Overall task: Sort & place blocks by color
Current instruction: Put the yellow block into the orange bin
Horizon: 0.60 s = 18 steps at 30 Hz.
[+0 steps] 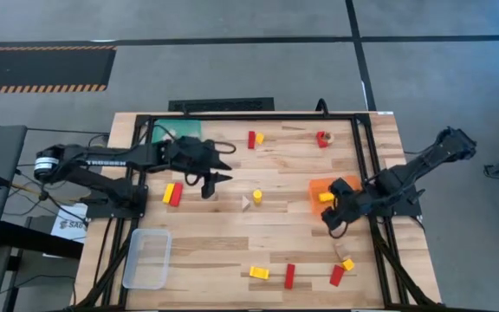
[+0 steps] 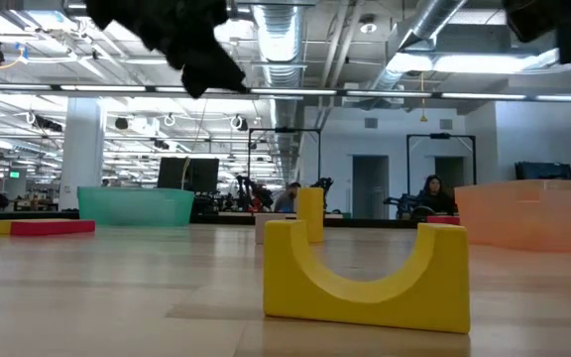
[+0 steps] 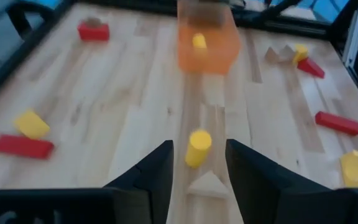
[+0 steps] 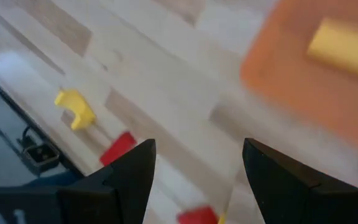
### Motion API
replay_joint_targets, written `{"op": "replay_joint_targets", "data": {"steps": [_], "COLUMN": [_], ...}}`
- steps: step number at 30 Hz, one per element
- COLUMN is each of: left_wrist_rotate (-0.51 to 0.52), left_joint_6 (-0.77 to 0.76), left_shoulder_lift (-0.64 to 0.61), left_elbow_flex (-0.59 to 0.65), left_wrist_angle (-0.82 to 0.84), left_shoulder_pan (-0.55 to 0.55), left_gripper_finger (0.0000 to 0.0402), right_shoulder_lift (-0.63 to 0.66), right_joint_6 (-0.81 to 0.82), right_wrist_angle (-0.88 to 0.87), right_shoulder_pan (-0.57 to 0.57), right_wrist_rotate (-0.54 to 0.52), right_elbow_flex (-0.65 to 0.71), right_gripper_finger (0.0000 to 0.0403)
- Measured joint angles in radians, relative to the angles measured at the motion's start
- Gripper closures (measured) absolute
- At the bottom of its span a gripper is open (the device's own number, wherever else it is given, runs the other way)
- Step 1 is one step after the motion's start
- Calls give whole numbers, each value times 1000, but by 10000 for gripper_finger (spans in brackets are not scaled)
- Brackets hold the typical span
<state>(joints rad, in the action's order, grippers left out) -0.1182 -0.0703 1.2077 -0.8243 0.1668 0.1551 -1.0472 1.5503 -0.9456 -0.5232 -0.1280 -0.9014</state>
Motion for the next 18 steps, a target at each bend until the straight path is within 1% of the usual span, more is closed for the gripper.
{"op": "replay_joint_targets", "data": {"steps": [2,4,7,9,13,18], "left_wrist_rotate": [2,2,2,1,4,2], "left_joint_6": [-39,-82,-105,-106,-96,-82], "left_shoulder_lift": [4,5,6,4,4,4], "left_elbow_flex": [48,88,121,125,125,125], "left_wrist_angle": [-46,-105,-141,-167,-161,-161], "left_shoulder_pan": [-7,-14,-24,-26,-24,-25], "left_gripper_finger": [266,264,262,262,262,262], "right_shoulder_lift": [-23,-59,-139,-193,-279,-358], "right_joint_6": [81,146,189,218,293,257], "right_wrist_angle": [-7,-6,11,18,15,31], "right_shoulder_pan": [-31,-59,-99,-116,-125,-126], "right_wrist_rotate": [45,111,229,279,299,326], "right_elbow_flex": [11,21,32,32,32,33], "right_gripper_finger": [139,139,139,139,139,139]}}
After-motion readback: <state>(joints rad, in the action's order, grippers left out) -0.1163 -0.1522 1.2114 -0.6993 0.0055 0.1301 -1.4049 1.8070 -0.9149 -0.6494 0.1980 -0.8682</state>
